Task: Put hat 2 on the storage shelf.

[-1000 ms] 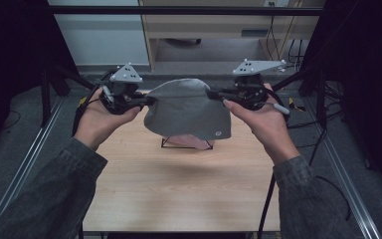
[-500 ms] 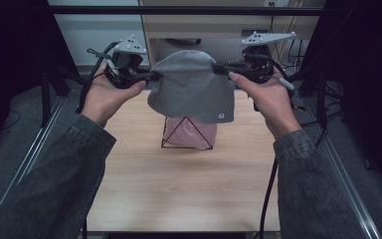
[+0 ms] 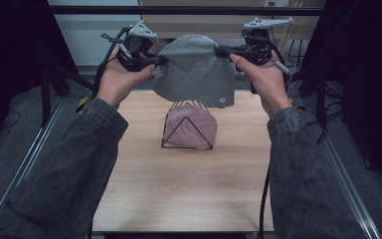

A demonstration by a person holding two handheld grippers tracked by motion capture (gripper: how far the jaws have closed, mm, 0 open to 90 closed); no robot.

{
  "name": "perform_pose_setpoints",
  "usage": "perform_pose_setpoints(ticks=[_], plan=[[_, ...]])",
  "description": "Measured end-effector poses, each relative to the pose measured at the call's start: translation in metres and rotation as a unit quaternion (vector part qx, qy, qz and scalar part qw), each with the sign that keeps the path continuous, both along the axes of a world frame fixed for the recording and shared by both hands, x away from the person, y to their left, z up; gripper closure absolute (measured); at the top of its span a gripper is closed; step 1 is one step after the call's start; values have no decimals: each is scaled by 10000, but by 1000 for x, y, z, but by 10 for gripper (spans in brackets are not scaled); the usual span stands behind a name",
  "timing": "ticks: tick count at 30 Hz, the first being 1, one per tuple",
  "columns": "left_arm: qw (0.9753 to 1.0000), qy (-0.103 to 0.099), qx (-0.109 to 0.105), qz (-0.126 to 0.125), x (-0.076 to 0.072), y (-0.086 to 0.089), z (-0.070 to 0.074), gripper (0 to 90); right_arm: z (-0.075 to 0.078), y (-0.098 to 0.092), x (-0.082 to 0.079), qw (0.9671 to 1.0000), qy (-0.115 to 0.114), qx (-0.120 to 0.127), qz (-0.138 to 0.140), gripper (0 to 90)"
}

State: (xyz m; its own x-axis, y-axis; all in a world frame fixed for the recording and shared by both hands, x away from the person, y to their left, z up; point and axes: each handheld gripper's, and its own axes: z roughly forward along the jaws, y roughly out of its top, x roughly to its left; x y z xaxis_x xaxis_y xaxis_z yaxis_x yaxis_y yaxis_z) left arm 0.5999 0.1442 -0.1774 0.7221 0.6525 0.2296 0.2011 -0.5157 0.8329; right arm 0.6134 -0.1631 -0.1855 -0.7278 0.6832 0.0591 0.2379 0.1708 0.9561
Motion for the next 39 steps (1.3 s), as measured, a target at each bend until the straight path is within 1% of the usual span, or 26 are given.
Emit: perform_pose_setpoints(ticks=[2,4,5,7,8,9,10,13,16,17,21,23,25,26,28,29,36,39], plan=[[10000,58,20,43,6,0,-4,870,-5,1,9,9999,96,-8,-35,865],[9999,82,55,71,10,1,-7,869,-12,5,20,9998,191,-83,-77,865],[9999,93,44,70,12,1,-9,869,-12,5,20,9998,191,-83,-77,865],[9999,122,71,93,16,1,-12,870,-16,6,26,9996,249,-125,-106,865],[9998,137,85,119,19,1,-14,869,-21,7,32,9992,324,-167,-133,866],[9997,165,78,152,24,1,-17,869,-23,8,35,9991,344,-189,-147,865],[9997,165,78,152,24,1,-17,869,-25,8,38,9990,372,-196,-169,866],[9997,151,99,152,30,-1,-21,869,-29,8,43,9988,393,-220,-194,865],[9998,155,67,145,36,-3,-25,869,-33,7,49,9985,443,-214,-237,865],[9998,141,28,129,37,-4,-25,869,-34,6,51,9984,464,-190,-248,866],[9998,85,75,147,43,-8,-28,869,-36,2,58,9980,509,-220,-311,866],[9998,141,25,135,47,-9,-31,869,-37,1,60,9980,489,-228,-317,865],[9998,148,62,153,49,-9,-35,869,-40,2,62,9978,516,-255,-334,865],[9997,160,74,154,50,-8,-37,869,-44,3,63,9975,530,-332,-330,865],[9997,151,74,183,51,-7,-41,869,-46,3,63,9973,549,-349,-331,865],[9997,153,60,182,52,-7,-43,869,-49,4,63,9974,545,-369,-304,866],[9994,277,63,194,54,-4,-58,869,-60,8,60,9968,604,-443,-281,866],[9992,348,107,185,55,-3,-64,869,-66,8,59,9966,642,-464,-238,866]])
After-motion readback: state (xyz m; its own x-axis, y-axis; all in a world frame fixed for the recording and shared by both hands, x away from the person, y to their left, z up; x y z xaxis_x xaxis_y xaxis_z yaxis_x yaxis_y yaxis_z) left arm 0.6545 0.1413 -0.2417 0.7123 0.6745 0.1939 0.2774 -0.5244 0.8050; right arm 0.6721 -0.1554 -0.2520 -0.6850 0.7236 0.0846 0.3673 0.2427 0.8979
